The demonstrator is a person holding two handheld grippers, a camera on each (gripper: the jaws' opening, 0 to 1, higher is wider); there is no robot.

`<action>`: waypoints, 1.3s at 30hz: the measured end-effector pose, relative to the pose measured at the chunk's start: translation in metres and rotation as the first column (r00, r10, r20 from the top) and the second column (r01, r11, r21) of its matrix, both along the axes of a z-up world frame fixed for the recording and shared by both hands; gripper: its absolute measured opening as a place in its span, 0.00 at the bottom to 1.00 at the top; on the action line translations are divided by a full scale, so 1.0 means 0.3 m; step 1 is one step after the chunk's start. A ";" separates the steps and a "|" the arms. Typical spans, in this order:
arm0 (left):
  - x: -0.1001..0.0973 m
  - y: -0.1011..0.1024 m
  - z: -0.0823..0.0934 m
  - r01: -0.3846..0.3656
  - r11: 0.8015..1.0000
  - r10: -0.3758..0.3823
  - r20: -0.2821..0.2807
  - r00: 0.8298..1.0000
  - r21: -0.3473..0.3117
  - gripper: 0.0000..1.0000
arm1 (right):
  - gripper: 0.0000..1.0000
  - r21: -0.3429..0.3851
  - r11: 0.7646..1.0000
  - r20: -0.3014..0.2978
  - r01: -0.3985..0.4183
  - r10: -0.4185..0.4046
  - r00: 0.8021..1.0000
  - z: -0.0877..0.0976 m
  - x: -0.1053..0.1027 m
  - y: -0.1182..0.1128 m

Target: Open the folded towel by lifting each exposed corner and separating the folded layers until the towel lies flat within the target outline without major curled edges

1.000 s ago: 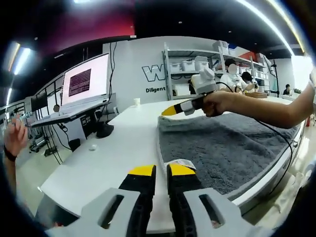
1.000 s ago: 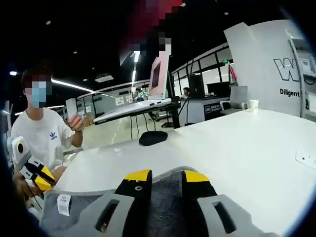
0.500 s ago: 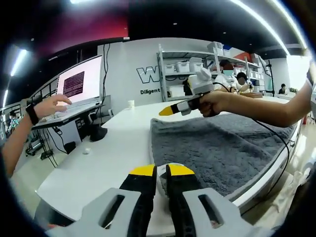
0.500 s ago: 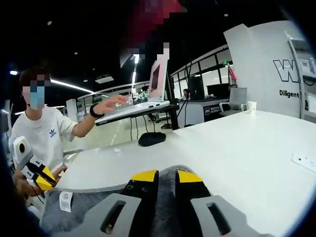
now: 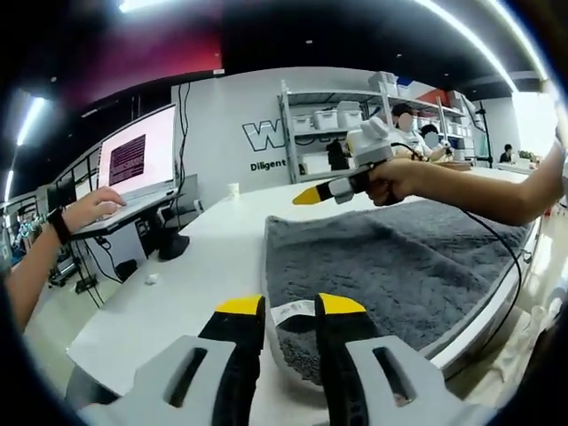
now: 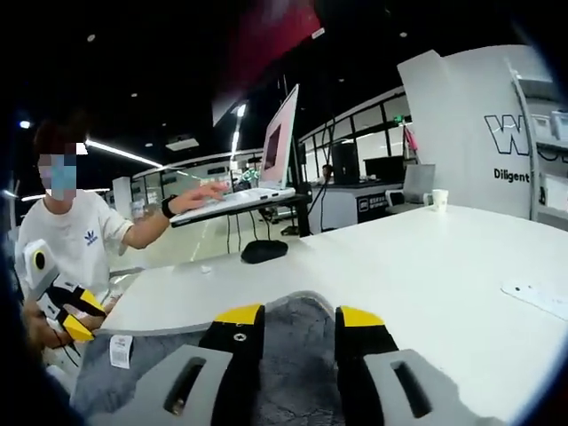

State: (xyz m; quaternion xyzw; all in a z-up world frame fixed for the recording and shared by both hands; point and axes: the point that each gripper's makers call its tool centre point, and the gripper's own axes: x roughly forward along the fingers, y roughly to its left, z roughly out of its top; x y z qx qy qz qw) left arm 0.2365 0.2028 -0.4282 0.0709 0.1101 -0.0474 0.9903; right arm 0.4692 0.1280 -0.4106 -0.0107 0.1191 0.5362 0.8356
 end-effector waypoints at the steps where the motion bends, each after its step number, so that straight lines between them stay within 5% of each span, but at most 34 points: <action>1: 0.001 -0.004 0.003 0.000 1.000 0.000 0.003 1.000 -0.004 0.26 | 0.30 0.002 1.000 0.000 0.002 -0.002 1.000 0.002 0.000 -0.007; 24: 0.032 -0.084 0.063 0.014 0.995 -0.006 0.079 0.997 -0.095 0.71 | 0.64 -0.016 0.992 0.092 0.129 -0.127 0.988 0.071 -0.029 -0.245; 32: 0.015 -0.127 0.080 0.042 0.992 -0.030 0.101 0.994 -0.120 0.72 | 0.69 -0.007 0.987 0.108 0.160 -0.158 0.981 0.101 -0.101 -0.341; 35: 0.009 -0.140 0.082 0.050 0.991 -0.037 0.106 0.994 -0.123 0.72 | 0.72 0.018 0.989 0.073 0.150 -0.151 0.986 0.118 -0.139 -0.359; 39: 0.008 -0.179 0.083 0.070 0.991 -0.056 0.113 0.992 -0.117 0.77 | 0.79 0.006 0.986 0.134 0.164 -0.163 0.977 0.143 -0.190 -0.397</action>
